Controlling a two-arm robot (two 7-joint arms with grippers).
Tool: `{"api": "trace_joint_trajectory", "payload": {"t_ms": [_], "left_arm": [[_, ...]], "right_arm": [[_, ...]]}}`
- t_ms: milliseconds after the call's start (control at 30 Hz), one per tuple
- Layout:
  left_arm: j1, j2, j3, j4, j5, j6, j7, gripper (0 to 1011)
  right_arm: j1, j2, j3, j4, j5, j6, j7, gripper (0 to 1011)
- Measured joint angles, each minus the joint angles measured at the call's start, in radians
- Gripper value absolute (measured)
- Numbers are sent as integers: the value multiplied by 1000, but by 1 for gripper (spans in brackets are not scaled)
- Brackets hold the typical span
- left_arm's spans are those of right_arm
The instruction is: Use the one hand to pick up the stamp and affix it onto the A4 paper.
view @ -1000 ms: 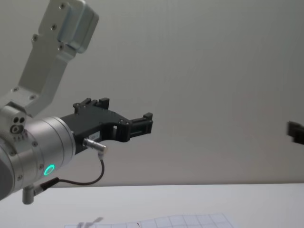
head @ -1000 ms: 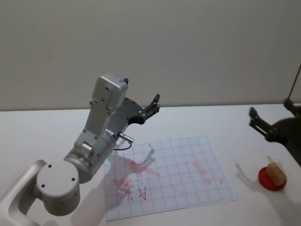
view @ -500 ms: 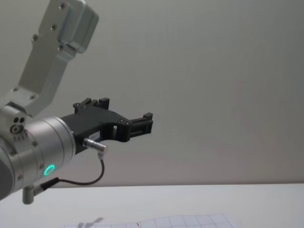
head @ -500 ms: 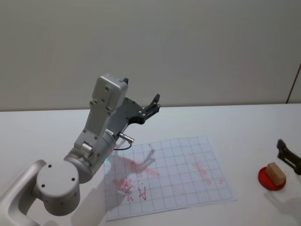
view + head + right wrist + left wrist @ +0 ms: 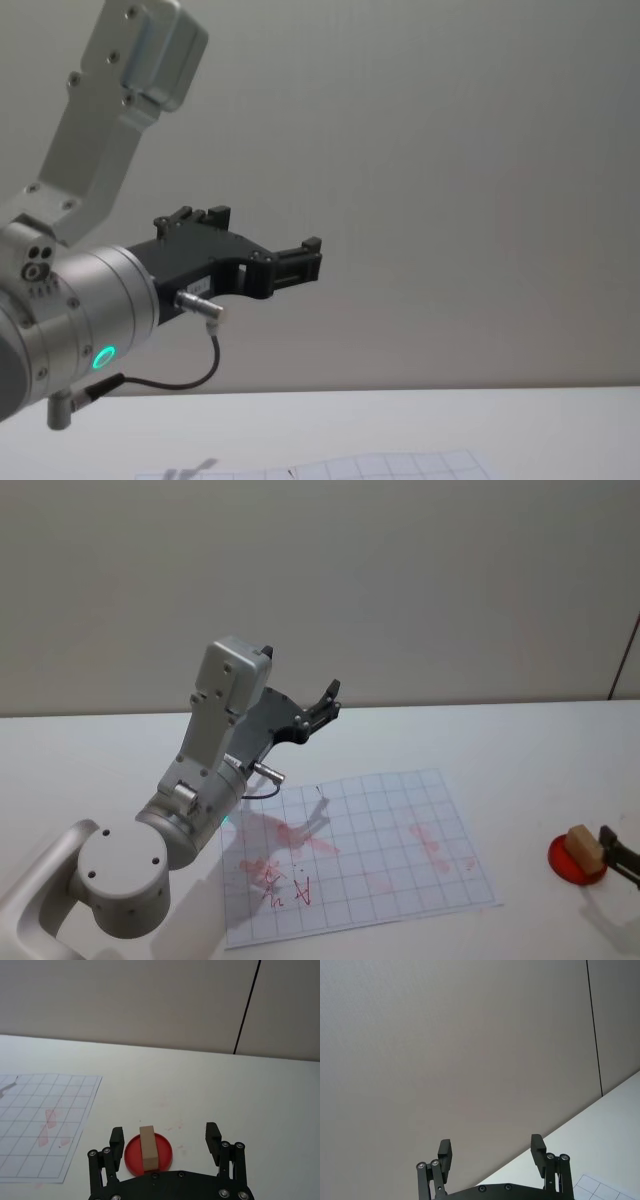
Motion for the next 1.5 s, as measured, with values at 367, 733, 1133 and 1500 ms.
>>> {"api": "trace_joint_trajectory", "payload": {"t_ms": [367,733,1133,1500], "left_arm": [[0,0,0,0,0,0,0,1001],[0,0,0,0,0,0,0,1001],[0,0,0,0,0,0,0,1001],[0,0,0,0,0,0,0,1001]], "right_arm": [[66,-22,-26,64,-51,84,67,1001],[136,-51,-52,134,-102,138,120,1001],[192,-78,-70,192,-141,166,159,951],[212,-87,-77,212,-154,175,173,641]]}}
